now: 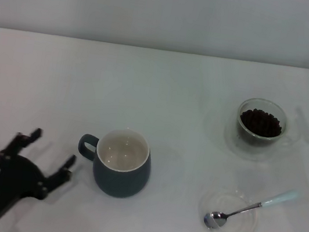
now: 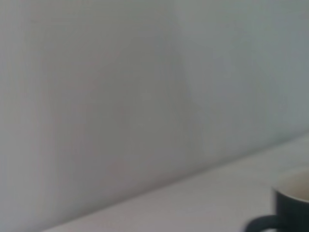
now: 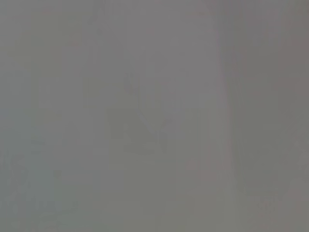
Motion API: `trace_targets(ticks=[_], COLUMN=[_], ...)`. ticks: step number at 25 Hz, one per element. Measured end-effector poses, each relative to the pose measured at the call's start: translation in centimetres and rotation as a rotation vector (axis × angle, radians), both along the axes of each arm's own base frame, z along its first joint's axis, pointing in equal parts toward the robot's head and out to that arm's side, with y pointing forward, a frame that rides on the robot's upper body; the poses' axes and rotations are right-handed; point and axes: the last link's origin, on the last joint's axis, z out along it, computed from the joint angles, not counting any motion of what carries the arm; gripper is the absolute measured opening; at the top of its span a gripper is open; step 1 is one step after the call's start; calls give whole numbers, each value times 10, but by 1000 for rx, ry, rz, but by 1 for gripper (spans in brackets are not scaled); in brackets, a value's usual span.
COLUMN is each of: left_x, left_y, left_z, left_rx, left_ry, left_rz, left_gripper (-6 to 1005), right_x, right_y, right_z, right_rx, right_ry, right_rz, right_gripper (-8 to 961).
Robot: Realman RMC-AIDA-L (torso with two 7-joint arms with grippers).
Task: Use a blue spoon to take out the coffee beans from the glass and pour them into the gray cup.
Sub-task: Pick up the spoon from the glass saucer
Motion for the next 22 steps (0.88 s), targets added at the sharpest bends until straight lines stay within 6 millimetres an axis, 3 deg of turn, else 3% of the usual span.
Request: trace_targets(ticks=[10, 16, 22], left_x=[-32, -45, -51], left_y=[-27, -22, -19], left_z=[48, 63, 73], left_rx=[317, 396, 463], left_ry=[-158, -227, -245], left_rz=[195, 288, 327], left_gripper=[879, 877, 876], right_x=[12, 19, 34], right_y=[-16, -37, -69], right_z=[3, 4, 9], right_rx=[-18, -59, -99], right_ry=[111, 245, 390], right_rz=[-29, -24, -51], right_gripper=[852, 852, 852])
